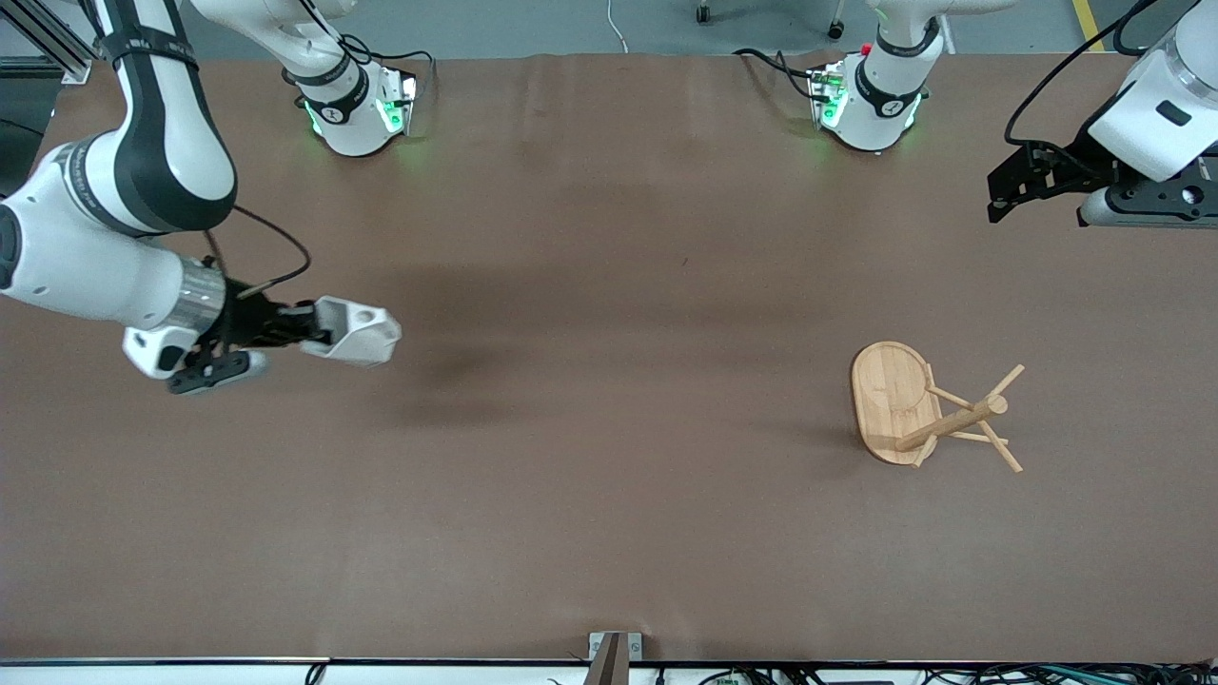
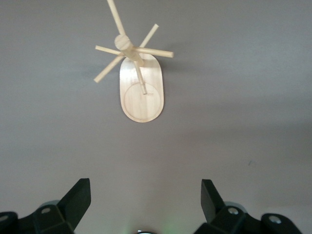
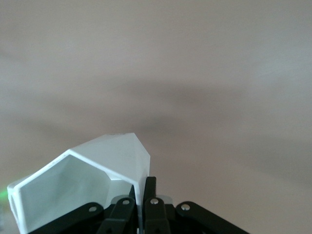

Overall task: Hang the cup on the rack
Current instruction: 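Lift the white cup with the right gripper toward the table middle, then grasp the cup with the left gripper while the right gripper holds it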

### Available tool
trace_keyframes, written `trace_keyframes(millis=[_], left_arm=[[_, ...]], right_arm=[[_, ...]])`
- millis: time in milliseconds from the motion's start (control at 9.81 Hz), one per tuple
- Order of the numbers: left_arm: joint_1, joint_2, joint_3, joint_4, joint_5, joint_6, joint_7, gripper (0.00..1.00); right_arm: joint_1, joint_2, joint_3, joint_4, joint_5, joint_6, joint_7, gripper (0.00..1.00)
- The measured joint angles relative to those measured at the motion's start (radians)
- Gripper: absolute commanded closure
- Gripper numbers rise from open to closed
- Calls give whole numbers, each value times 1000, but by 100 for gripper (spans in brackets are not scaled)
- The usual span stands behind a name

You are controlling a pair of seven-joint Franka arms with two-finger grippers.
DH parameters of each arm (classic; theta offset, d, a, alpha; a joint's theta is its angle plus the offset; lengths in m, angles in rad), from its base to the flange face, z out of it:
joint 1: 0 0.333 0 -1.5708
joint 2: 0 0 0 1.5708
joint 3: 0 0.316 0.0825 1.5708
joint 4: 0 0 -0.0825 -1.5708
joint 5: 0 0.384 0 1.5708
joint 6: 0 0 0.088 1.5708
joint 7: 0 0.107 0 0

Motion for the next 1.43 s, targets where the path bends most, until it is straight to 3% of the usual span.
trace_keyframes(millis=[306,510,815,1019,1427], left_arm=[[-107,56,-67,0,-99,12,7,0],[-207,104,-124,1,-186,106,8,0],[-372,132,-188,4,-197,273,6,0],[-460,136,-192,4,-197,349,38,0],[-474,194,-183,61,-184,400,348,0]], right_arm=[[74,5,0,-7,331,-74,-59,99],[174,16,1,-11,520,-68,-63,99],[252,43,1,-27,768,-70,-114,99],[285,56,0,-63,863,-72,-167,99],[311,59,0,-67,885,-72,-169,99]])
